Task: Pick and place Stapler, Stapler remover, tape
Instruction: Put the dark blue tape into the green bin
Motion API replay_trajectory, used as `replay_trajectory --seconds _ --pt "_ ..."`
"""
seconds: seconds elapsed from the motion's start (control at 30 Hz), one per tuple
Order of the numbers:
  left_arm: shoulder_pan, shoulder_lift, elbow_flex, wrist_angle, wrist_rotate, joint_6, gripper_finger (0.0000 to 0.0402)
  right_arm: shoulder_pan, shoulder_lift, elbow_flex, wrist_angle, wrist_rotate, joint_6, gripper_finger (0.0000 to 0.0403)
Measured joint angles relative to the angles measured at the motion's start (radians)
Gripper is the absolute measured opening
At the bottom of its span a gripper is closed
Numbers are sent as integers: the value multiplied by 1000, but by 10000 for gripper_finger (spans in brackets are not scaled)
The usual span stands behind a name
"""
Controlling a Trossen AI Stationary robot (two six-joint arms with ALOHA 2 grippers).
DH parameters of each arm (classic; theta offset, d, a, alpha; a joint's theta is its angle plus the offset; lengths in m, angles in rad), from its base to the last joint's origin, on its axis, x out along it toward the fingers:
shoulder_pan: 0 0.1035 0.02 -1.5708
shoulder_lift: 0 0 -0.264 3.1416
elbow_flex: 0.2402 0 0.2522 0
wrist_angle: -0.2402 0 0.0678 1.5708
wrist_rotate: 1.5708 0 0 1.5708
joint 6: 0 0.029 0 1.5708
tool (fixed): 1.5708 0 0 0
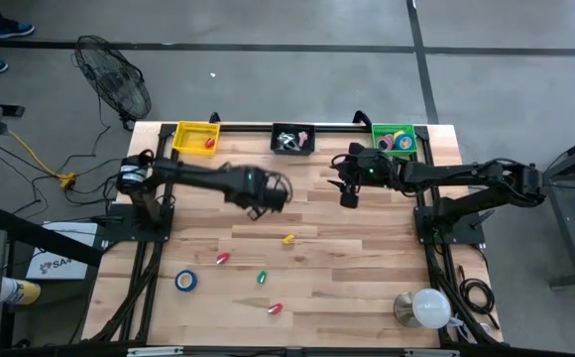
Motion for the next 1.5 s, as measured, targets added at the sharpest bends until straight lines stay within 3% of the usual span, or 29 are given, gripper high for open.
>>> replay_trajectory --seconds 0.3,0.63,0.83,1.07,1.33,1.5 --pt "-225 -28 -110 -45 118 -382 149 0 0 0 -83 -60 21 192" --pt "-445 -229 -345 39 245 -771 149 51 0 0 -115 -89 18 192" --pt "-552 -325 -476 171 370 -852 149 86 0 0 -114 -89 -9 192" --pt "-618 -353 -583 250 529 -911 149 111 0 0 -108 -87 -16 192" --pt "-652 -353 -587 392 636 -769 149 131 0 0 -108 -71 -16 192" --pt "-697 -353 -587 388 674 -729 149 144 0 0 -109 -64 -10 192"
